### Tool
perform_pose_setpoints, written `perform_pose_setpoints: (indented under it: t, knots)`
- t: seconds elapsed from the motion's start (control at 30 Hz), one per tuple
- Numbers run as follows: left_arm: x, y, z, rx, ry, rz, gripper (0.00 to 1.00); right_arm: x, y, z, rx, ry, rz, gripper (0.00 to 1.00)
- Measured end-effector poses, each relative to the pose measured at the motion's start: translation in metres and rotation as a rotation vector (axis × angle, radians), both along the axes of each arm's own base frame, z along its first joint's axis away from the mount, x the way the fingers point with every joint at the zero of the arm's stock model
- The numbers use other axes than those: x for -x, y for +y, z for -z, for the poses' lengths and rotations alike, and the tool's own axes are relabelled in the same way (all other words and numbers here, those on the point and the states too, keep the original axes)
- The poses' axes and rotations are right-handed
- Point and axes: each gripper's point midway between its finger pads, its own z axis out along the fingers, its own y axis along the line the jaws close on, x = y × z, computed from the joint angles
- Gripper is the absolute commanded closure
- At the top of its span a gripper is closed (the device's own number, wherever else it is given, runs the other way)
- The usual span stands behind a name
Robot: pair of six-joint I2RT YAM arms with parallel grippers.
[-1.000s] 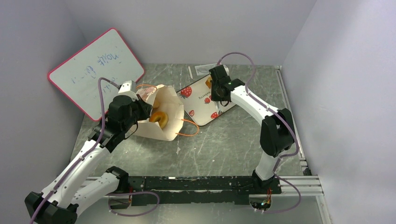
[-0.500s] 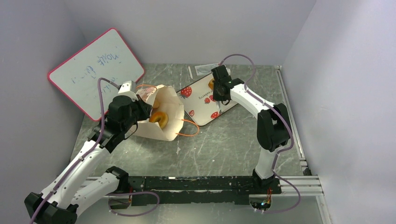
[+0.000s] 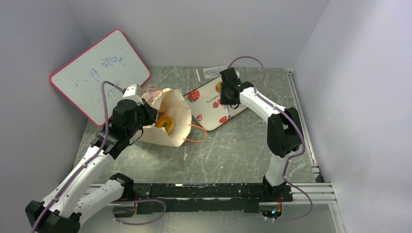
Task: Take the fake bread out of the paper bag
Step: Place the fake bread in the container.
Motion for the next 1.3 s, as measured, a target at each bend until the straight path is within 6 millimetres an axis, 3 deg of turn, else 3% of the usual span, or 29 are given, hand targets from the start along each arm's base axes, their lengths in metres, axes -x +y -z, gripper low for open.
perform_pose_setpoints:
  t: [0.97, 1.3]
  knots:
    - [0.0, 0.0, 0.001, -0.001, 0.002, 0.001, 0.93, 0.012, -0.002, -0.02, -0.027, -0.024, -0.011, 0.66]
    - [0.006, 0.0, 0.006, -0.015, 0.002, 0.025, 0.93, 0.034, -0.007, -0.059, -0.087, -0.082, -0.02, 0.66]
